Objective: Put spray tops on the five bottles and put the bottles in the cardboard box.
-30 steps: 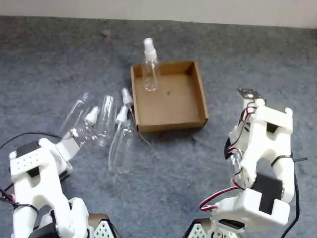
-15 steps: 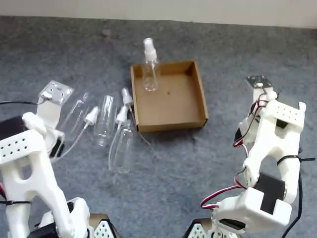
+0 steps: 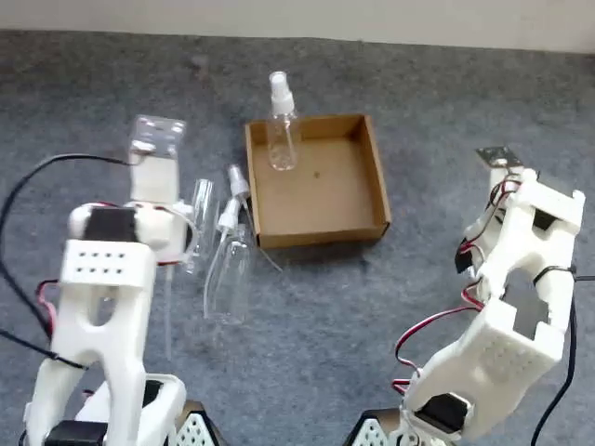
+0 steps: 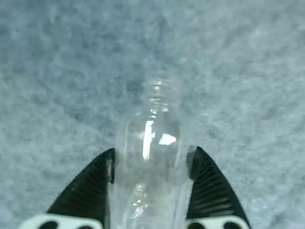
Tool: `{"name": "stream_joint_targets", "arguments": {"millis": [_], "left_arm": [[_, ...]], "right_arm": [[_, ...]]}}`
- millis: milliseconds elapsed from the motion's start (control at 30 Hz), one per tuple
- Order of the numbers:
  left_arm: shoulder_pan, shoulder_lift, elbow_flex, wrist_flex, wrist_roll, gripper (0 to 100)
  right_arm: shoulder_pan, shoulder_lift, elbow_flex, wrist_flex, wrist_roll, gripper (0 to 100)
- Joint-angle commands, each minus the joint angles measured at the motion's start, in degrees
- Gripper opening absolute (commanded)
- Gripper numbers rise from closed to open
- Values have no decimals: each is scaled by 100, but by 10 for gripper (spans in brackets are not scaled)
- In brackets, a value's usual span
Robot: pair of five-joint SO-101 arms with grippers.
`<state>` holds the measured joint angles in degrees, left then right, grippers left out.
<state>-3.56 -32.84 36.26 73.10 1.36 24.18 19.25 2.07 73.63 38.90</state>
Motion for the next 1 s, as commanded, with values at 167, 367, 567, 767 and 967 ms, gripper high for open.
{"name": "stream_joint_targets", "arguments": {"millis": [167, 367, 567, 767, 967], "left_arm": [[347, -57, 356, -448, 308, 3], [347, -57, 365, -448, 308, 3], [347, -57, 382, -448, 308, 3], [365, -57, 523, -492, 299, 4], [356, -57, 532, -492, 299, 4]], "right_arm": [[-57, -66, -356, -31, 35, 297], [-242, -66, -374, -31, 35, 303], [-347, -22, -374, -40, 26, 303], [-92, -22, -365, -31, -264, 221], [-57, -22, -365, -31, -264, 146]]}}
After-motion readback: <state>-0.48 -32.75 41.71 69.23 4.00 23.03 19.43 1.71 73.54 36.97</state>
